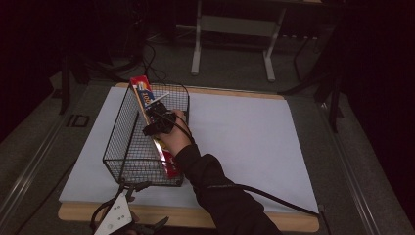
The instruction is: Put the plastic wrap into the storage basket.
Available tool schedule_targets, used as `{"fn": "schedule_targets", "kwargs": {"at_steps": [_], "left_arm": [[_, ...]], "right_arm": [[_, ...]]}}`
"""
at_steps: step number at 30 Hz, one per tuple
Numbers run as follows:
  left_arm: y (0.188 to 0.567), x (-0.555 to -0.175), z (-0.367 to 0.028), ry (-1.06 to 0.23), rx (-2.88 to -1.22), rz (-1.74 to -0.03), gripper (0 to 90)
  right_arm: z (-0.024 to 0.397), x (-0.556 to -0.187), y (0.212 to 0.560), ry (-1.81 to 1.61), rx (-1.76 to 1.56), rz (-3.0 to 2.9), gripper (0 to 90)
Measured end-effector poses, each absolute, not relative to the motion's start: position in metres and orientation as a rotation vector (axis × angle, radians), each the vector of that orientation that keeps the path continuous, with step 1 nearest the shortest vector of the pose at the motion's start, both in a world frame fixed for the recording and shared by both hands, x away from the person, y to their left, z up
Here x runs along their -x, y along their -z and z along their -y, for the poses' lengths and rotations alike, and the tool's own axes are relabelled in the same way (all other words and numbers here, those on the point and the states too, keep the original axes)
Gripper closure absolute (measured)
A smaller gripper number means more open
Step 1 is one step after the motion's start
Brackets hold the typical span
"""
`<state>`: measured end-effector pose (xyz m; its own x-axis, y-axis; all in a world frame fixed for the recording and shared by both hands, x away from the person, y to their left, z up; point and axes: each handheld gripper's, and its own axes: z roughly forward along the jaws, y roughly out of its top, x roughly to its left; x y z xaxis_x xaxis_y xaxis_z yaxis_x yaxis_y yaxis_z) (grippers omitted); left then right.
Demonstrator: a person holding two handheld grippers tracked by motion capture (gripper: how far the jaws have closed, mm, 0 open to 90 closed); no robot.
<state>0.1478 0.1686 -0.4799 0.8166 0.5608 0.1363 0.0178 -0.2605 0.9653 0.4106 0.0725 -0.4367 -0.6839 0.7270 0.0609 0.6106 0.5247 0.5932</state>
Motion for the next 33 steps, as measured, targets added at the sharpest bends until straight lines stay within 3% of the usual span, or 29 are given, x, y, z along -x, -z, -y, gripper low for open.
{"fn": "schedule_targets", "kwargs": {"at_steps": [26, 33], "left_arm": [[0.48, -0.148, -0.168, -0.546, -1.782, -0.446, 0.1], [0.481, -0.148, -0.168, -0.545, -1.785, -0.446, 0.1]], "right_arm": [[-0.069, -0.411, 0.449, -0.898, -1.125, -2.578, 32.1], [-0.056, -0.411, 0.439, -0.985, -1.121, -2.593, 19.4]]}}
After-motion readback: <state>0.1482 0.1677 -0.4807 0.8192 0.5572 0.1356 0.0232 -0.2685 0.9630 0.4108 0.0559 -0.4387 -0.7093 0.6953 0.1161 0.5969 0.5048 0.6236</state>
